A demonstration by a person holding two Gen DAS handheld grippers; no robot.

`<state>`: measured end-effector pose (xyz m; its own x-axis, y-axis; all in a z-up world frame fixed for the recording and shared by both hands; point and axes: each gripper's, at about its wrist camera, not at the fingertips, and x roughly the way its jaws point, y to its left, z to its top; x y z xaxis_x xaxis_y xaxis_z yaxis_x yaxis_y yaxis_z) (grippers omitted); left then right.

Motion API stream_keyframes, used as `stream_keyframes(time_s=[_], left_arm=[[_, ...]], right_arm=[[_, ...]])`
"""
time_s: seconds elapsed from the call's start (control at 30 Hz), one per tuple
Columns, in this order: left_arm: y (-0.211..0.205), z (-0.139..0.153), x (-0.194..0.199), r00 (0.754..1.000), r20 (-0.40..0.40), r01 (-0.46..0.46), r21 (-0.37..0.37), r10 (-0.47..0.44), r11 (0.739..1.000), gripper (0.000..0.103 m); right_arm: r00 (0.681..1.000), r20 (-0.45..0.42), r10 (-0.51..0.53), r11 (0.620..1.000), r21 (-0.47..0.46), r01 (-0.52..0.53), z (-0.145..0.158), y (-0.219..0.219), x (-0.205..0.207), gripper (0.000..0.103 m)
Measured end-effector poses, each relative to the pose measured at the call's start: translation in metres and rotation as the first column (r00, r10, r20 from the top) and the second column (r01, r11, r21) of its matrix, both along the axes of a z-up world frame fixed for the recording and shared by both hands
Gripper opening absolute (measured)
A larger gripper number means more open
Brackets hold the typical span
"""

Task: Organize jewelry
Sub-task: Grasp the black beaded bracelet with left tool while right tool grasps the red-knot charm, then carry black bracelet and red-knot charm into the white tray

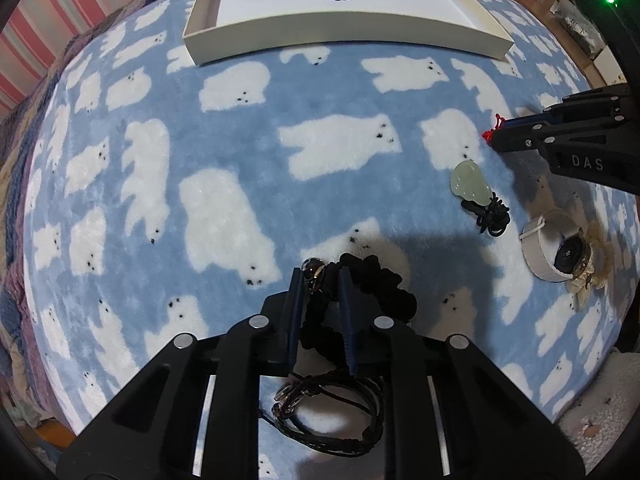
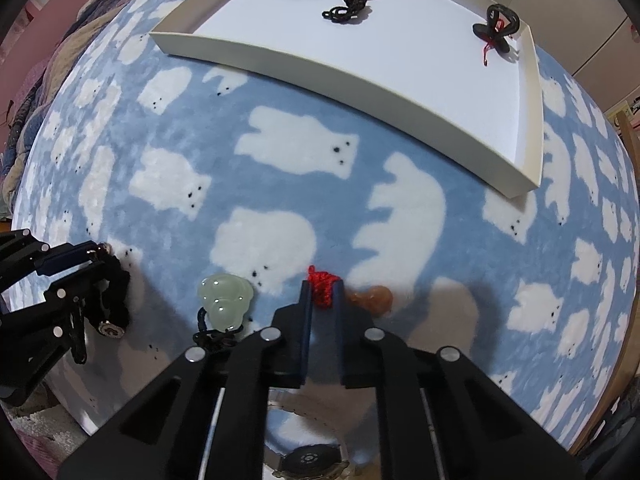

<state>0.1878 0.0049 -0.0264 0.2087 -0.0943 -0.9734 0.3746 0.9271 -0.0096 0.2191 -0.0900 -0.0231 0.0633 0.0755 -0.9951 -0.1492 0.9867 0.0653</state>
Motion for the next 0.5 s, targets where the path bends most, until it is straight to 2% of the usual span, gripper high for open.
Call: stream_keyframes(time_s=[0.1,0.13,0.5], left_arm=[[-0.002,0.002,0.001,1.000,0.008,0.000,0.005,0.000,1.000,0.009],[-0.002,0.003,0.002,1.000,0.012,-0.005,0.005,0.005,1.000,0.004],[0.000,0.009,0.008,0.998,0.035,-0.045,-0.015,0.045,0.999,0.002]], right_arm=[[1.000,0.015,0.004,1.000,-0.002,-0.004,0.002,-0.001,-0.001,0.007],[1.000,0.020,0.003,1.000,0.002,-0.003,0.003,-0.001,-0.001,0.007],[0.998,0.055,-0.020,1.000,0.024,0.019,0.015,-0.011,-0.001,0.006]])
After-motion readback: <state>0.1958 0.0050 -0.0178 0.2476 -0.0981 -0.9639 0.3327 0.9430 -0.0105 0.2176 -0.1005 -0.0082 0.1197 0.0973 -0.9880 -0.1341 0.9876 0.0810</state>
